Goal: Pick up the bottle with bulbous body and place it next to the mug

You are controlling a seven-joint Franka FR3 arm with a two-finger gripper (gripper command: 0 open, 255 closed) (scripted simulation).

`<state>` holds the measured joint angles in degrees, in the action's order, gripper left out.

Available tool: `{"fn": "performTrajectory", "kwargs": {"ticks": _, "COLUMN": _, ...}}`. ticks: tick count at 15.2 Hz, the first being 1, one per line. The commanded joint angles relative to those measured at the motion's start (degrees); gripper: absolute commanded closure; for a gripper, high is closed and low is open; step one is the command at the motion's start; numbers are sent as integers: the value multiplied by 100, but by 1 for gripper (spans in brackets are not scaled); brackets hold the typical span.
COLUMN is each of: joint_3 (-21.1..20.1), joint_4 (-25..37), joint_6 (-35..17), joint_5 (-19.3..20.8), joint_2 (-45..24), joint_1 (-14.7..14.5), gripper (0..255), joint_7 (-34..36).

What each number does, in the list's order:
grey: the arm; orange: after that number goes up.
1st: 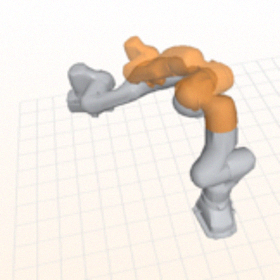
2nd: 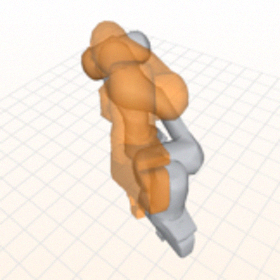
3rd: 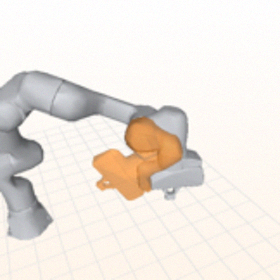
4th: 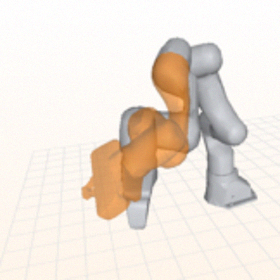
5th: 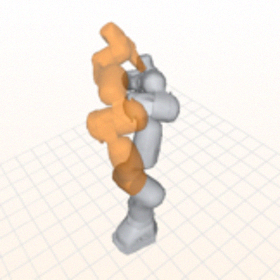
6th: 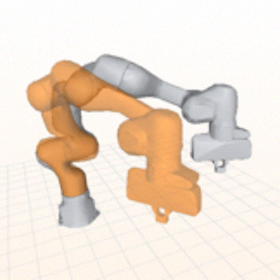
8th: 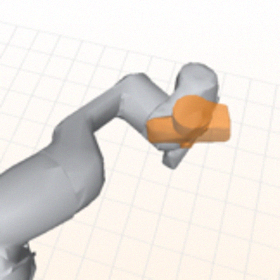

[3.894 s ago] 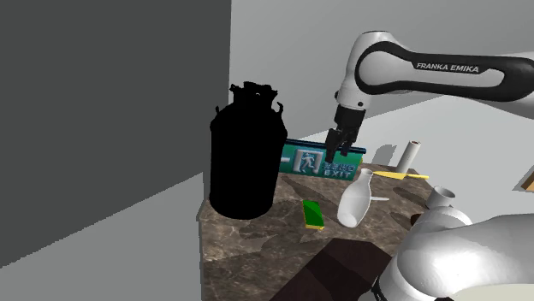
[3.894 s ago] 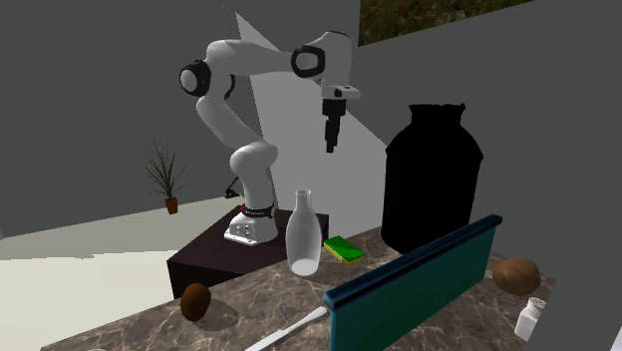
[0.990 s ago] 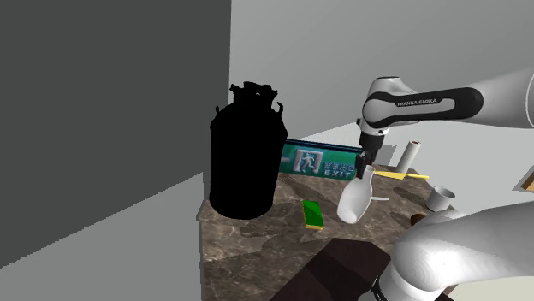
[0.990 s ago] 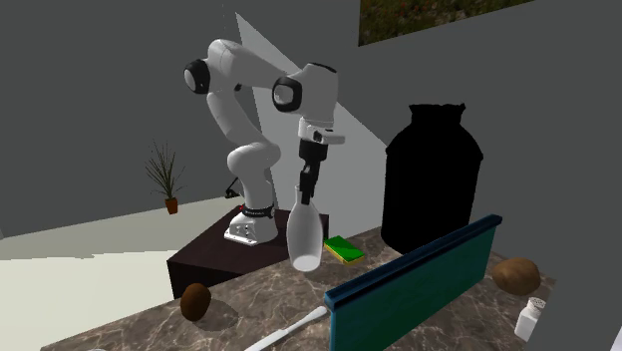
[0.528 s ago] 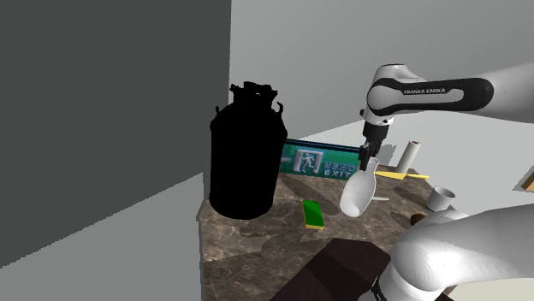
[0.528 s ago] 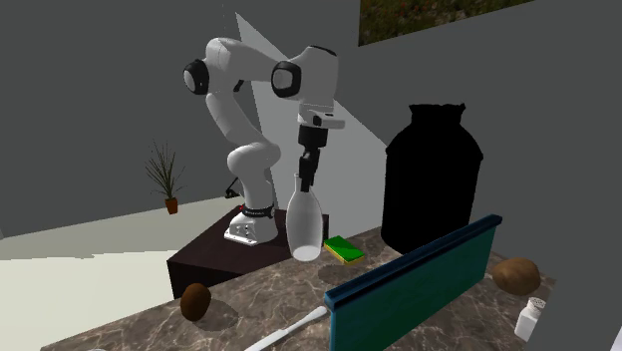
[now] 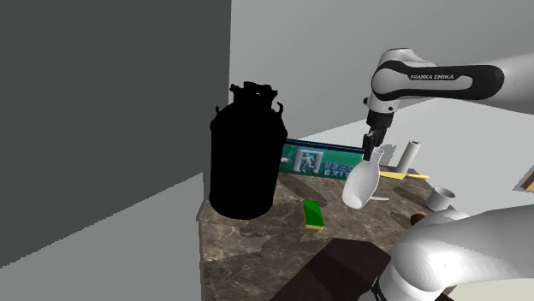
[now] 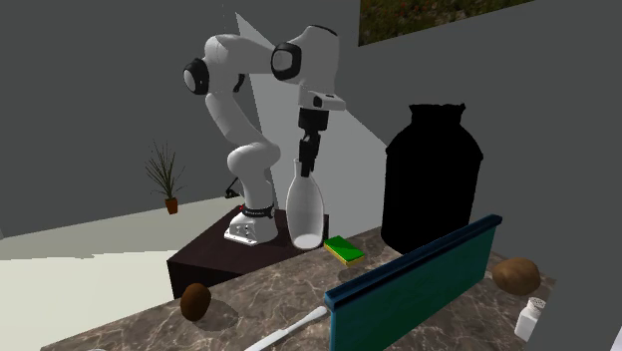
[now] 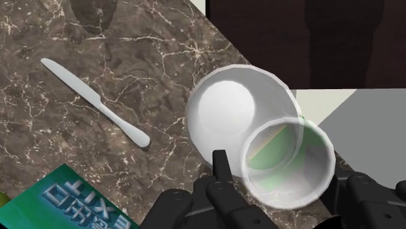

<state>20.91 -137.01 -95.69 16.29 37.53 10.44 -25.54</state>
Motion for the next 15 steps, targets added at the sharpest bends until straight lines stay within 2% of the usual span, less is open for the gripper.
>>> {"fn": "performTrajectory", "kwargs": {"ticks": 1, "joint_3": -24, "joint_4": 156, "joint_6": 145, "joint_5": -23, "joint_2": -11, "joint_1": -10, "gripper": 255, "joint_7": -19}}
{"fn": "performTrajectory", "kwargs": {"ticks": 15, "joint_3": -186, "joint_4": 1335, "joint_6": 1161, "joint_5": -174, "joint_2": -175, "joint_1": -78, "gripper": 255, "joint_7": -134}}
